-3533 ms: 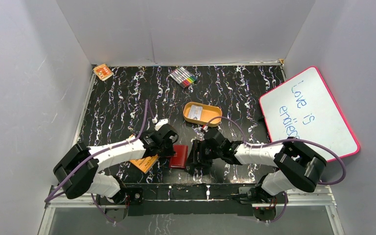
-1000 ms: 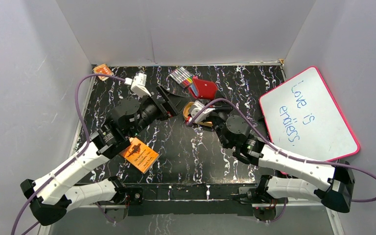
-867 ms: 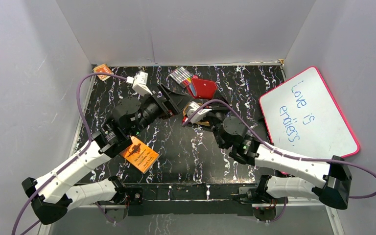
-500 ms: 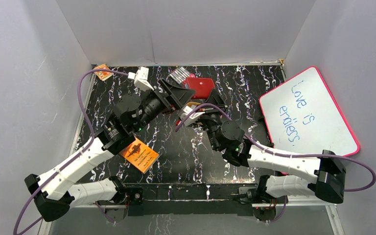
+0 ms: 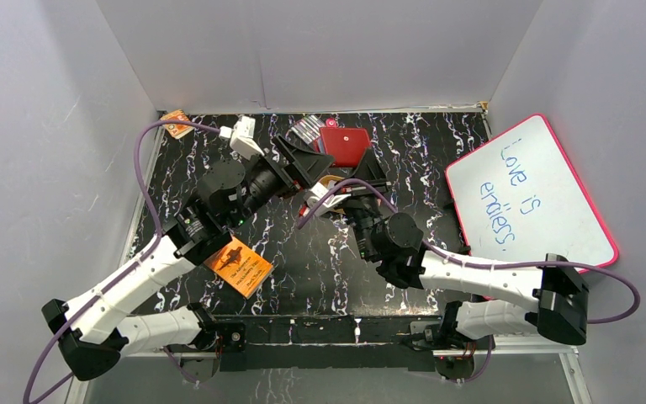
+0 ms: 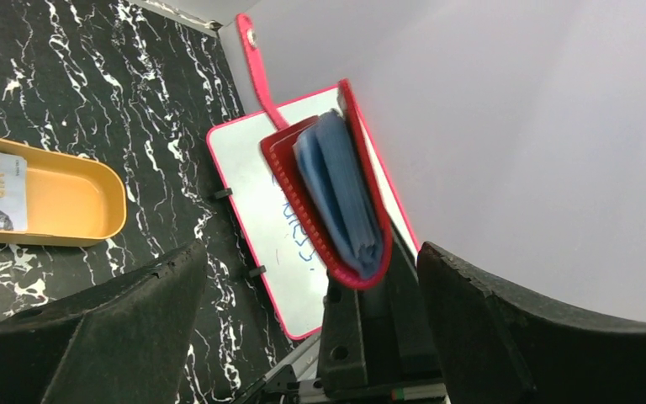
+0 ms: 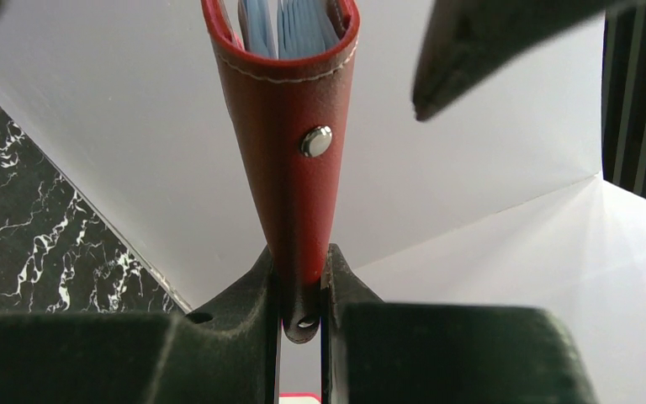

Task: Put the credit cards into the card holder
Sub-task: Adjust the card holder.

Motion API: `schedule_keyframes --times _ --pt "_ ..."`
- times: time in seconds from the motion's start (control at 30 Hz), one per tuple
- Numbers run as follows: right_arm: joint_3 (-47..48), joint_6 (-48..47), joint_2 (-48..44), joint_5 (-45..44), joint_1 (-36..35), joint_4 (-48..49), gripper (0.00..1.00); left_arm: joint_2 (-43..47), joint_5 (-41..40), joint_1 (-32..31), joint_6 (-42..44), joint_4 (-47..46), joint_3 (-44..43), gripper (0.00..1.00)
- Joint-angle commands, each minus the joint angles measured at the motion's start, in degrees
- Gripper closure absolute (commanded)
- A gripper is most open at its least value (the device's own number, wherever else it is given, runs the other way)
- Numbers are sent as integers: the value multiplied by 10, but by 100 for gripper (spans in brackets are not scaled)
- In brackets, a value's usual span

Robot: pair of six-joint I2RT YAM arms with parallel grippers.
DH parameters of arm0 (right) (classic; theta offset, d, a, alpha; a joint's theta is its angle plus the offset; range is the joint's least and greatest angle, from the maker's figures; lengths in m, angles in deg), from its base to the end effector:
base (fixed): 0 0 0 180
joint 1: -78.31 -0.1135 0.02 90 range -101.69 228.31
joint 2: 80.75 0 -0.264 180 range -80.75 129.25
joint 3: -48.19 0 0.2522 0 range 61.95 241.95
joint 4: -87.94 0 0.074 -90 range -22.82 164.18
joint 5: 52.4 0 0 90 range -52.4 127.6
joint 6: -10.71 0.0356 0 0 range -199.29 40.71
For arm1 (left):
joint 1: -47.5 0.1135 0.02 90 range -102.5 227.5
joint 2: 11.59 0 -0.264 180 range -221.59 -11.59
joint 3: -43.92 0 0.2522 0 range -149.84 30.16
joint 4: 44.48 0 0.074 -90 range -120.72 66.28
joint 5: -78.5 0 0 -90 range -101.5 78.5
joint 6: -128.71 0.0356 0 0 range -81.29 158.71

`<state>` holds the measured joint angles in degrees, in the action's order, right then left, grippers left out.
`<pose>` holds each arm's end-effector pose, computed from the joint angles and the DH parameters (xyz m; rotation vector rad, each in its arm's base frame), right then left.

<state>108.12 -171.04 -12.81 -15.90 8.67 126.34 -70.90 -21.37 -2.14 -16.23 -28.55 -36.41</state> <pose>0.1147 0.2269 0.3712 -0.8294 1.0115 -0.8145 0.1532 -0.1708 0.4407 -0.2290 1.6207 -1.3230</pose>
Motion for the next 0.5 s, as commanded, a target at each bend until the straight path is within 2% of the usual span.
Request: schedule_keyframes --times 0.0,0.17,0.27,0.37,0.47 --pt "22 -25 6 -6 -12 88 100 -8 2 1 1 -37 -32 10" --pt "23 -26 6 -10 -16 93 100 -19 -15 1 5 -57 -37 16" --pt "21 -22 4 -10 -19 91 100 -43 -12 1 14 -56 -51 36" --pt "24 -19 0 -11 -19 88 100 -53 1 1 14 -60 -51 45" --pt "25 -14 -4 -15 -20 84 100 -62 23 1 16 -72 -49 70"
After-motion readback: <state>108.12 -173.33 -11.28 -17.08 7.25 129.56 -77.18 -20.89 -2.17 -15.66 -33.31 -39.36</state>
